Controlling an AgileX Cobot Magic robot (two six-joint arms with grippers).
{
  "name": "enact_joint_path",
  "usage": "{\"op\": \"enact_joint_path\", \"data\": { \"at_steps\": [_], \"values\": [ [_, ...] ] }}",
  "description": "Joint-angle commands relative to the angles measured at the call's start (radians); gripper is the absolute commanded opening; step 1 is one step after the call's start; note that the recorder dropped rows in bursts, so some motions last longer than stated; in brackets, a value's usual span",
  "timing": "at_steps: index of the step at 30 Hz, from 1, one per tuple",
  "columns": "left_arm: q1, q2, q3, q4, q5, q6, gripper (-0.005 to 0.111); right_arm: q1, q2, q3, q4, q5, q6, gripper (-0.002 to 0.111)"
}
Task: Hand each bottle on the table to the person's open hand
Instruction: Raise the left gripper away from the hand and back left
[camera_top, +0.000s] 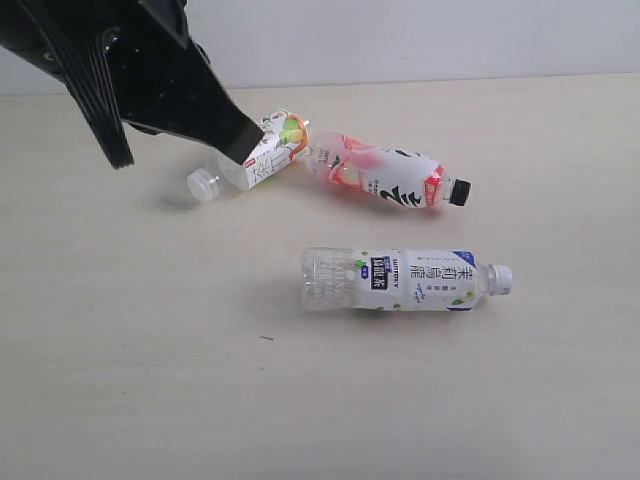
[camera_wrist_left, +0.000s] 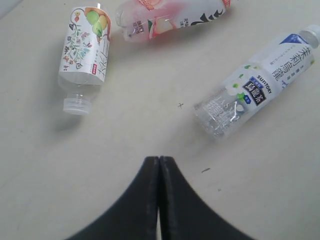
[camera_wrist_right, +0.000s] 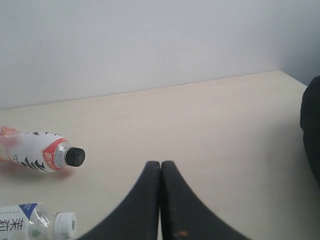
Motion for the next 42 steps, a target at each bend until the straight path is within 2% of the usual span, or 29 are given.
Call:
{"op": "enact_joint_path", "data": {
  "at_steps": [1,42],
  "values": [
    [0.003,-0.008,0.004,0.008,-0.013,0.002,0.000,-0.005,-0.006,0.004,-0.004,-0.008,0.000,0.000],
    [0.003,-0.008,0.004,0.010,-0.026,0.002,0.000,-0.005,-0.006,0.004,-0.004,-0.008,0.000,0.000]
  ]
}}
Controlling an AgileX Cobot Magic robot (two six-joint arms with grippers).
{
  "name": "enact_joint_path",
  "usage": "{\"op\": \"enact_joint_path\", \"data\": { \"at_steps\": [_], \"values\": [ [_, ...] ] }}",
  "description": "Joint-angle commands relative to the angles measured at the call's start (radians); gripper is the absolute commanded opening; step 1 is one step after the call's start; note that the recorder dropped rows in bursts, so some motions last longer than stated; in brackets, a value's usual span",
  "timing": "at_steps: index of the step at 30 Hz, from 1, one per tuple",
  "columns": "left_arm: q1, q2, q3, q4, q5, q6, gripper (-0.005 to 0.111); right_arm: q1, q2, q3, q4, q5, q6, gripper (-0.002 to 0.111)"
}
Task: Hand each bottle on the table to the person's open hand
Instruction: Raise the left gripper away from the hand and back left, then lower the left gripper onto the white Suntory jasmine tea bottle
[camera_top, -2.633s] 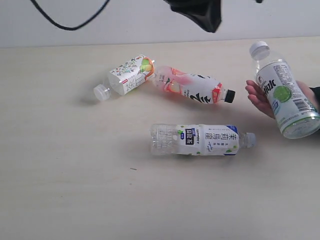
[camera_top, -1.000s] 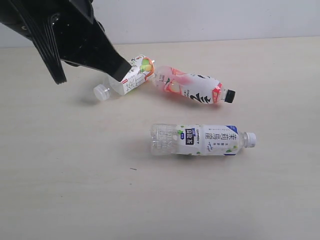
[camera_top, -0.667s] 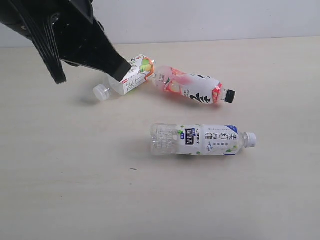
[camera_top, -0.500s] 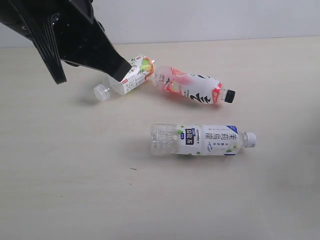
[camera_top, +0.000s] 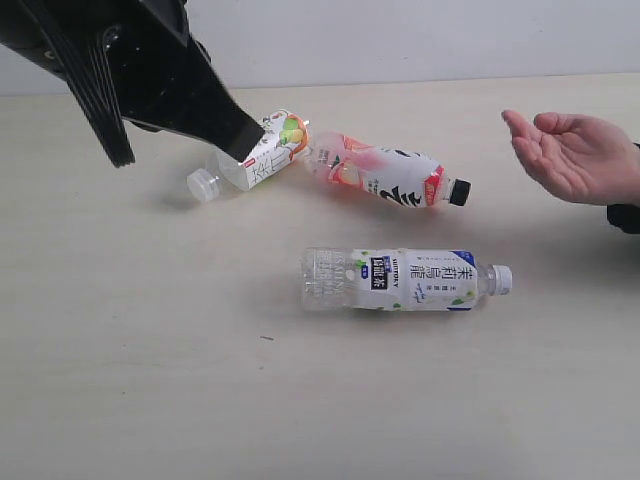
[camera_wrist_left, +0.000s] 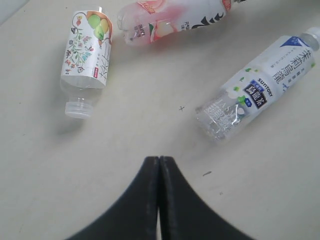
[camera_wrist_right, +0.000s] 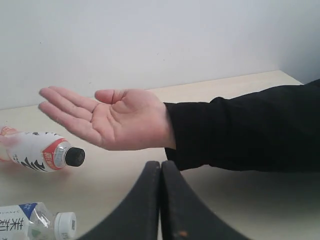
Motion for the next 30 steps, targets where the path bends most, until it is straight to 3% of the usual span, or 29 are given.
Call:
{"op": "enact_joint_path", "data": {
  "at_steps": [1,17,21,25,30],
  "values": [
    [0.003,-0.008,0.004,0.003,-0.017,0.002,0.000,-0.005,-0.006,0.004,-0.004,-0.008,0.000,0.000],
    [0.003,-0.008,0.004,-0.001,-0.064,0.002,0.000,-0.005,-0.006,0.004,-0.004,-0.008,0.000,0.000],
    [0.003,0.044,-0.039,-0.115,0.064,0.099,0.000,-0.005,-0.006,0.004,-0.004,-0.008,0.000,0.000],
    [0.003,0.137,-0.118,-0.132,0.230,0.108,0.000,-0.005,-0.006,0.004,-0.004,-0.008,0.000,0.000],
    [-0.003,0.238,-0.180,-0.151,0.264,0.181,0.000,-0.005,-0.006,0.004,-0.004,-0.008,0.000,0.000]
  ]
}}
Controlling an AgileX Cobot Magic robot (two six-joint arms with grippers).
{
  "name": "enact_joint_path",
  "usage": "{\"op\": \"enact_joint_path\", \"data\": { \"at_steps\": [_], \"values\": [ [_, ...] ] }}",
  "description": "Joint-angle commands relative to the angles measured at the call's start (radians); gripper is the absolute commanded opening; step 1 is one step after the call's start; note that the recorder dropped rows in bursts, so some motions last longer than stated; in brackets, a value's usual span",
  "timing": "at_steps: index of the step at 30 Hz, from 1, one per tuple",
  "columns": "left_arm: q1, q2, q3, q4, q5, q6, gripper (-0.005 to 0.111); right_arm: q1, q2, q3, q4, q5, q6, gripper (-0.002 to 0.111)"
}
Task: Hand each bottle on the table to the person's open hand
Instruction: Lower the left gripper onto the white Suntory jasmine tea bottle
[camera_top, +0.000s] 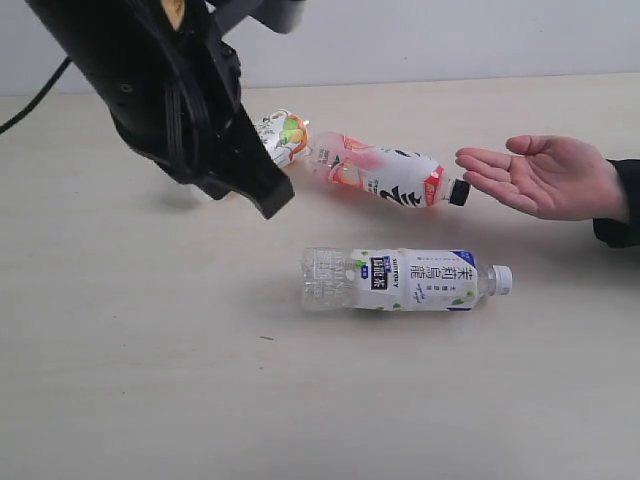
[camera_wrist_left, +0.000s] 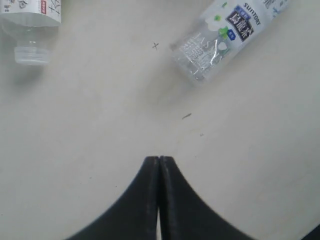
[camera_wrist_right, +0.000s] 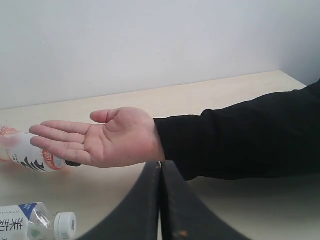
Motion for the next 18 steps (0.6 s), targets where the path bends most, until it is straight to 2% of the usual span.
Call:
{"op": "enact_joint_path", "data": {
  "at_steps": [1,6,12,18],
  "values": [
    [-0.005,0.079,-0.051,-0.038,0.025,0.087,0.000,-0.005,-0.006,0.004,-0.004,-0.008,0.000,0.000],
    [-0.026,0.165,-0.091,-0.090,0.025,0.221,0.000,-0.005,-0.006,0.004,-0.004,-0.008,0.000,0.000],
    [-0.026,0.284,-0.190,-0.260,0.025,0.400,0.000,-0.005,-0.006,0.004,-0.004,-0.008,0.000,0.000],
    [-0.026,0.391,-0.286,-0.258,0.025,0.494,0.000,-0.005,-0.006,0.004,-0.004,-0.008,0.000,0.000]
  ]
}}
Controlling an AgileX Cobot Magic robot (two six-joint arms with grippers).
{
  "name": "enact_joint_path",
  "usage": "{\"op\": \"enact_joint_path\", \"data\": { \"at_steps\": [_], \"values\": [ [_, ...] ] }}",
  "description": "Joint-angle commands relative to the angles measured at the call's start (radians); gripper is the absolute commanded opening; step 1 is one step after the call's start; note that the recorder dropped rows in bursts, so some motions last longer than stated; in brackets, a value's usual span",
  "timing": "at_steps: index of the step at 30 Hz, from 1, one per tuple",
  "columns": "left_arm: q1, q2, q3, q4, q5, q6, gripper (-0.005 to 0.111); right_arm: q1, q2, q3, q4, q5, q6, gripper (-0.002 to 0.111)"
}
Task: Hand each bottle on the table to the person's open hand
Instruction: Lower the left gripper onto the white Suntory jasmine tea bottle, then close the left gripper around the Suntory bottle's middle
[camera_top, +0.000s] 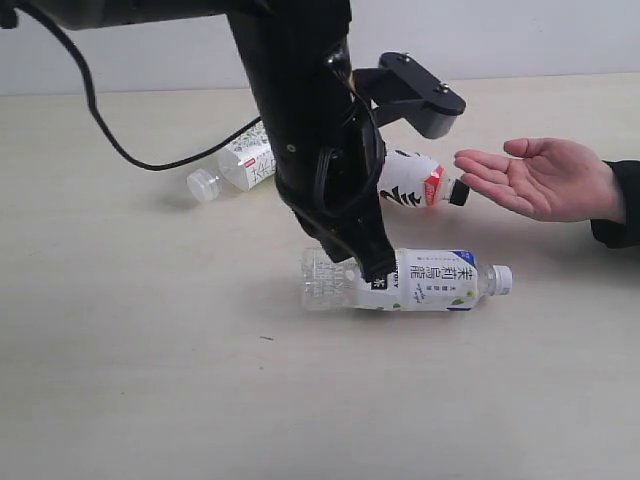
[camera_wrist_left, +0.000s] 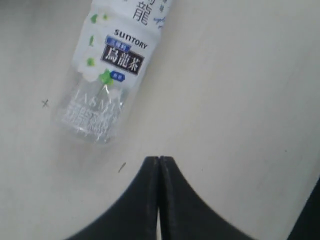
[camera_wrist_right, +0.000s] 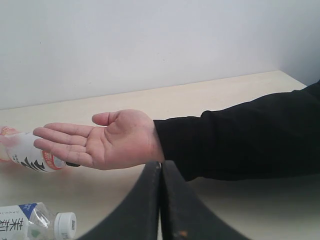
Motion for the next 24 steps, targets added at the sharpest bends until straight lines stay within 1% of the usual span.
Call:
{"op": "enact_joint_path", "data": {
  "at_steps": [1,4,6,9,11,12,13,14,22,24],
  "values": [
    [-0.002,0.075,-0.074,-0.008,0.001,0.115,0.000,-0.005,-0.006,0.004,-0.004,-0.008,0.000,0.000],
    [-0.002,0.123,-0.109,0.038,0.001,0.131,0.000,-0.005,-0.006,0.004,-0.004,-0.008,0.000,0.000],
    [-0.002,0.144,-0.119,0.098,0.001,0.174,0.000,-0.005,-0.006,0.004,-0.004,-0.008,0.000,0.000],
    [-0.017,0.154,-0.119,0.117,-0.007,0.398,0.000,-0.005,-0.006,0.004,-0.004,-0.008,0.000,0.000],
    [-0.043,0.154,-0.119,0.117,-0.067,0.443,0.007,-0.005,-0.006,0.004,-0.004,-0.008,0.000,0.000],
    [-0.058,0.156,-0.119,0.117,-0.101,0.443,0.015,-0.005,-0.006,0.004,-0.004,-0.008,0.000,0.000],
    [-0.065,0.158,-0.119,0.119,-0.109,0.443,0.020,-0.005,-0.006,0.004,-0.004,-0.008,0.000,0.000],
    [-0.072,0.160,-0.119,0.124,-0.113,0.443,0.028,-0.005,-0.006,0.004,-0.004,-0.008,0.000,0.000],
    [-0.072,0.196,-0.119,0.124,-0.126,0.387,0.068,-0.005,-0.006,0.004,-0.004,-0.008,0.000,0.000],
    [-0.072,0.208,-0.119,0.129,-0.145,0.382,0.074,-0.005,-0.006,0.004,-0.004,-0.008,0.000,0.000]
  ]
}}
